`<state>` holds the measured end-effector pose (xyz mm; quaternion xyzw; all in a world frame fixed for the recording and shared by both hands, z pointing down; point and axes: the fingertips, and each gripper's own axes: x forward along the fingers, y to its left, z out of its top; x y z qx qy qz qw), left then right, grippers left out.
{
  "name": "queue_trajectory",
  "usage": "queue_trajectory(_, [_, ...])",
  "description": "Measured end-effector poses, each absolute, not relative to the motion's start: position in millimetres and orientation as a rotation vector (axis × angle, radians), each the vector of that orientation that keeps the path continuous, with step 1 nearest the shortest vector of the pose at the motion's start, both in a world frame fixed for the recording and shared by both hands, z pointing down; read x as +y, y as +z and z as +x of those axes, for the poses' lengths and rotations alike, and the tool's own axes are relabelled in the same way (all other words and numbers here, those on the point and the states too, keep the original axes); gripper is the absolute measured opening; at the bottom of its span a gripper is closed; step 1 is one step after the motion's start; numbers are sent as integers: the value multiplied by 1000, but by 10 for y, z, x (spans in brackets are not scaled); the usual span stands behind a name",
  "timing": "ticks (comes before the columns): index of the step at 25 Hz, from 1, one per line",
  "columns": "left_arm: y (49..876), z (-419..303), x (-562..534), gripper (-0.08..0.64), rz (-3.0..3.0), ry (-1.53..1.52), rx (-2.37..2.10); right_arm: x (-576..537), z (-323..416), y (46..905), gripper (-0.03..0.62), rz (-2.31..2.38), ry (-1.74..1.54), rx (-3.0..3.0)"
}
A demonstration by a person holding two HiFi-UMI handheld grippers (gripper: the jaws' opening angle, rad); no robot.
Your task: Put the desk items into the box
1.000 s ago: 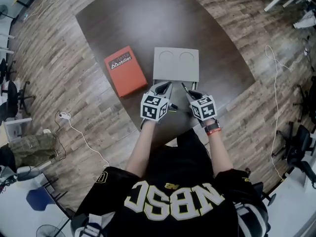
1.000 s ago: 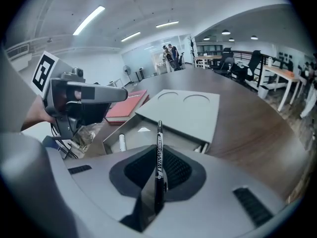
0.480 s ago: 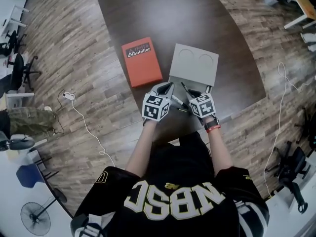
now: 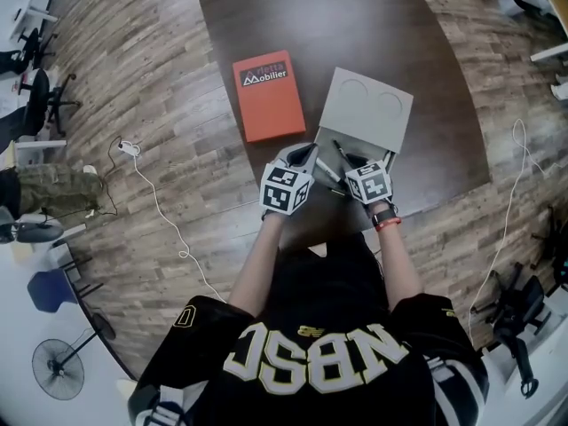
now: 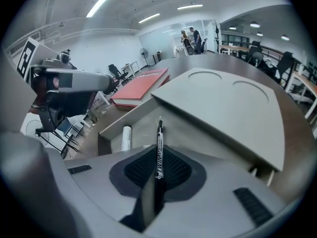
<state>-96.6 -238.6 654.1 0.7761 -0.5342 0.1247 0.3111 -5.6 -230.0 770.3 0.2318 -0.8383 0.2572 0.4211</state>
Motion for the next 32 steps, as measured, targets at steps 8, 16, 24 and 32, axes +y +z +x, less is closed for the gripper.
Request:
queue_trajectory(8, [6577, -982, -2340, 17, 2040, 335, -1411, -2285, -62, 7743, 52, 585, 663, -2106])
queue_trajectory(16, [6477, -910, -2293, 17, 2085, 339, -1391, -2273, -11, 7558, 92, 653, 689, -2138])
queue_trajectory(24, [6270, -809, -2328, 17, 2174, 318, -1349, -2342, 239, 7159, 83, 858, 749, -2199])
queue_trajectory(32, [6026, -699, -2351, 17, 2257, 285, -1313, -2351, 597, 6522, 58, 1177, 811, -2250])
